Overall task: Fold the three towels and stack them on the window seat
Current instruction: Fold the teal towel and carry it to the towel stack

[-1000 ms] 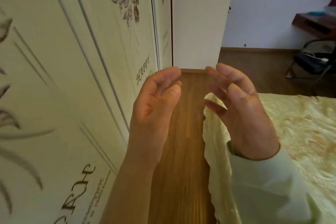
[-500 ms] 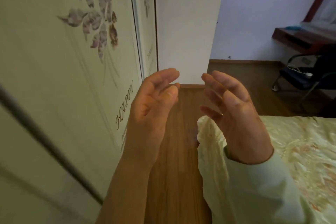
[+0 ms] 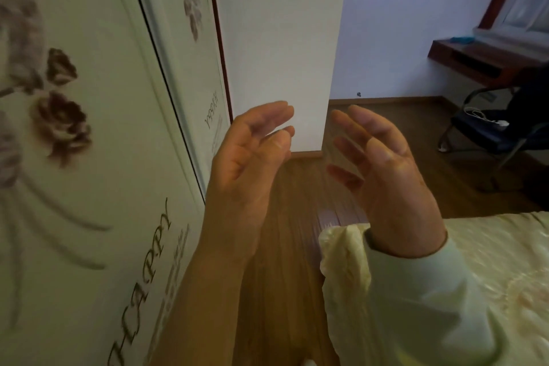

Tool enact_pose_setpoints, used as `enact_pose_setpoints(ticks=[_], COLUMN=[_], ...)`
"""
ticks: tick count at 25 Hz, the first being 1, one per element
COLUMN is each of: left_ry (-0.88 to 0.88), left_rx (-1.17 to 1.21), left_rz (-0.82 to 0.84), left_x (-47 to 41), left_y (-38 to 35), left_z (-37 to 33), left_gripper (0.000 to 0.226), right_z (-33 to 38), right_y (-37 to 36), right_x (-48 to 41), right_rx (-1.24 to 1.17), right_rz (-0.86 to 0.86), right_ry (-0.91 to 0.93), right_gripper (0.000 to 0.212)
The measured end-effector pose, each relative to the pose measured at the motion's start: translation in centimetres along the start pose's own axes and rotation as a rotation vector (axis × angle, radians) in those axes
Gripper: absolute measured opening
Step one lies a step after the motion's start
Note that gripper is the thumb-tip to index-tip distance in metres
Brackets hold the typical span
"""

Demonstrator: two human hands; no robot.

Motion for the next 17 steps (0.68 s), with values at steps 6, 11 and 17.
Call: enact_pose_setpoints(ticks=[6,11,17], left_ry=[-0.007,-0.012,0.006], left_rx=[0.005,0.039,0.106], left_rz=[-0.044,-0.03,0.053], left_x=[-17.6,-31.3,-49.3], left_y=[-1.5,-1.5,-1.1], left_z=[7.9,14.6,25.9], left_gripper=[0.03,0.029,0.029], right_z=[-5.5,-10.7,-19.4], right_y=[3.0,4.7,7.2], right_x=[-18.8,-32.5,-49.4], right_rx=[0.03,0.043,0.086], right_rz=[0.063,0.089,-0.039], right_ry=[0.01,0.018,0.029], right_gripper=[0.045,0.068,0.045])
Point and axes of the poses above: each hand's wrist, its own x-axis away from the middle knuckle, its own y-axis out of the back of the hand, z = x × y, the point moved 6 cm from there along -x, towards the middle knuckle, and after that the axes turned 1 degree about z, right-handed, at the moved point
